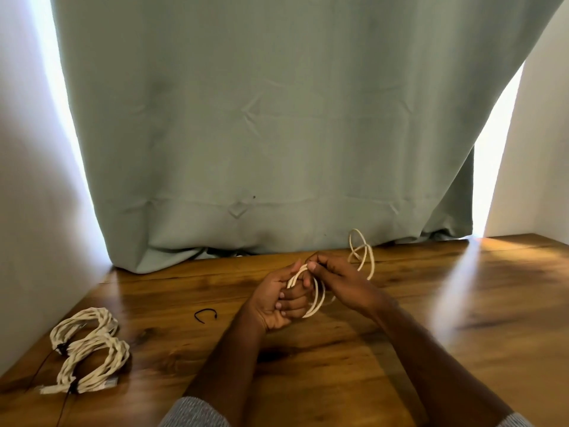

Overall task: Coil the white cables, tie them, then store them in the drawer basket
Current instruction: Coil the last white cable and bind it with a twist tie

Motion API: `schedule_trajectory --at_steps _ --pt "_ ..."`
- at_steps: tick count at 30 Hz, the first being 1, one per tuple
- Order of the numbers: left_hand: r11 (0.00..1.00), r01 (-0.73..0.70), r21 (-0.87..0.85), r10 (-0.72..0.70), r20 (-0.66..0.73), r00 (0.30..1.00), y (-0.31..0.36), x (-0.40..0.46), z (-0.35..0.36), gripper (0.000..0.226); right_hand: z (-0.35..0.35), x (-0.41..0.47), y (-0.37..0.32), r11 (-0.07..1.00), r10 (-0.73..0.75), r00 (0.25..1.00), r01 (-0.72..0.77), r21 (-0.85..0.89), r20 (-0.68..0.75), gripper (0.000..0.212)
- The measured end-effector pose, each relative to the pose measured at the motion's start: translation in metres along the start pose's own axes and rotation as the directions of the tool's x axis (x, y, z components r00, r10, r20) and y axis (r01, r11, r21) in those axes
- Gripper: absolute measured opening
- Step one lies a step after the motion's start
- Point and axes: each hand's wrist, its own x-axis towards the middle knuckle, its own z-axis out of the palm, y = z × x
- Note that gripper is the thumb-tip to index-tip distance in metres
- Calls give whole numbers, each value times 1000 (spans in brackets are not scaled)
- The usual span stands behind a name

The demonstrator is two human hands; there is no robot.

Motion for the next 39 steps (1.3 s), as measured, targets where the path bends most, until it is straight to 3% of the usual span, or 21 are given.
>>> schedule_trajectory --at_steps 2,5,7,10,14,20,24,29,31,35,39 --pt "999 -50 -20 50 -20 999 0 1 -3 45 12 0 -3 973 107 994 -97 210 -37 34" --pt "990 -135 -33 127 -171 977 -5 2 -7 43 21 1 0 797 186 982 -150 585 -2 34" --pt "982 -188 -36 173 -247 953 -6 2 -7 43 23 3 4 714 196 980 -131 688 -17 26" --pt "976 -214 -42 193 -286 939 -6 3 -6 40 26 7 4 749 239 966 -120 652 -97 17" --pt "985 -158 -66 135 -273 953 -9 3 -9 39 26 8 1 866 291 938 -174 469 -190 24" --pt "988 -101 -119 75 -210 975 -14 12 -1 43 22 7 -9 905 330 889 -203 373 -317 24" --pt "977 -134 -164 106 -173 979 -13 19 3 47 19 5 -10 832 367 899 -203 516 -238 25" --pt "932 -221 -286 195 -116 974 -4 15 -4 46 11 -7 2 744 309 943 -161 649 -120 27" --pt "910 -260 -324 243 -92 966 2 12 -9 40 10 -9 7 776 333 938 -217 592 -93 35" --pt "885 -363 -291 308 -218 926 7 5 -8 37 -1 -9 16 948 279 932 -229 222 -229 45" --pt "864 -438 -248 340 -354 871 8 5 0 37 -22 -12 28 961 153 964 -196 -194 -217 45"
